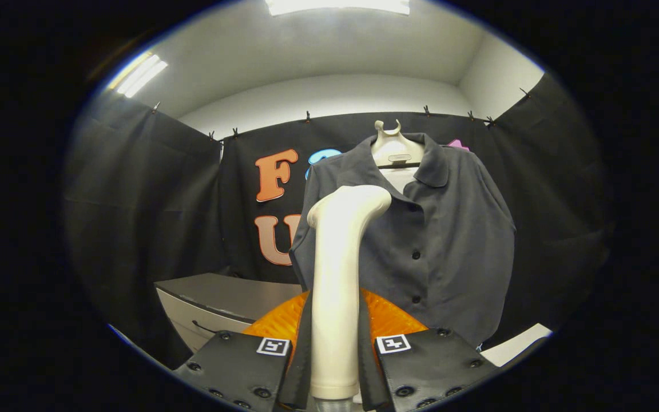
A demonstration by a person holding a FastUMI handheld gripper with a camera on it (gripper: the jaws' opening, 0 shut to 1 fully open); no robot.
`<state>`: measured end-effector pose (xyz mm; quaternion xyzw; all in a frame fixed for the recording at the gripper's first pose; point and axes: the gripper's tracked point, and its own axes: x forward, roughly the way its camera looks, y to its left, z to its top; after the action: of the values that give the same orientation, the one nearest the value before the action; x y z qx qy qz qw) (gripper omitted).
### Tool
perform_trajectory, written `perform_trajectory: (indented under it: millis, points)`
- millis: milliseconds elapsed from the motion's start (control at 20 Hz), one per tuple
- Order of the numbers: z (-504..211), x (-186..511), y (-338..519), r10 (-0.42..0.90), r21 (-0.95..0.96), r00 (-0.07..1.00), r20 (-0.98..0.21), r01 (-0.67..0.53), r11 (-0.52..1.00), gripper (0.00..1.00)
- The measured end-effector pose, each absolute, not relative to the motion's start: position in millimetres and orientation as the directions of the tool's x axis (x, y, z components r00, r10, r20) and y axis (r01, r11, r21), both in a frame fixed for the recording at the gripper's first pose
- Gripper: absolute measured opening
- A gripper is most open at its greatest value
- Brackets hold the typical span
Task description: Iron the clothes twice with a garment steamer, once on the left side and once on the right side.
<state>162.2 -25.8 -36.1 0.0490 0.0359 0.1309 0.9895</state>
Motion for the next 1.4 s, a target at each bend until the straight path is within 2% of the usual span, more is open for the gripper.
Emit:
perform_trajectory:
  millis: [600, 1400]
  points:
    - [-62, 200, -29, 0.258, 0.152, 0.962, -0.089, -0.243, 0.958, 0.41]
    - [-123, 155, -32, 0.247, 0.184, 0.953, -0.176, -0.215, 0.959, 0.41]
